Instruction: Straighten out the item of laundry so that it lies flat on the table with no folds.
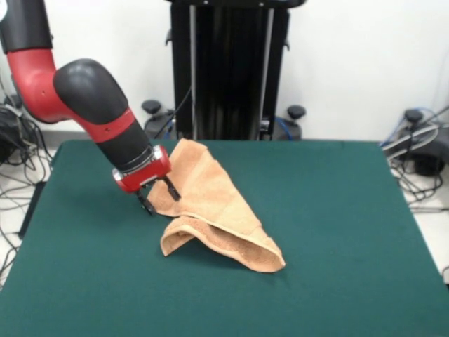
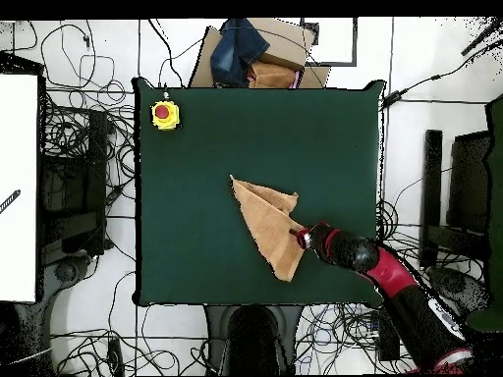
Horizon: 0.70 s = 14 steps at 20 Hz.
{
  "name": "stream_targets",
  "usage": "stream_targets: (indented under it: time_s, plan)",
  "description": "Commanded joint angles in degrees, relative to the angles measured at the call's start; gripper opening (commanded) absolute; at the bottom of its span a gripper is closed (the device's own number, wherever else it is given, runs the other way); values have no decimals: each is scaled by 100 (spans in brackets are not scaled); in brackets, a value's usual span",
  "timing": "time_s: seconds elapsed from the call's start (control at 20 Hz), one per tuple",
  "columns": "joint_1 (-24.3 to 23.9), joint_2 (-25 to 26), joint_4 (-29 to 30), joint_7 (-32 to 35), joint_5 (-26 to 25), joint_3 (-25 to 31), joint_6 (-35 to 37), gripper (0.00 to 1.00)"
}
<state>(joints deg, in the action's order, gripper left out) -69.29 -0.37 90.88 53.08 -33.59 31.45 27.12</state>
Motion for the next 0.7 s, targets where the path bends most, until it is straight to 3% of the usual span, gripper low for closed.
stream_targets:
  time_s: [0.05,0.7]
  plan:
    - [215,-118,-651,585,-92,-538,-59,100]
    - [244,-74,-734,563,-13,-601,-13,100]
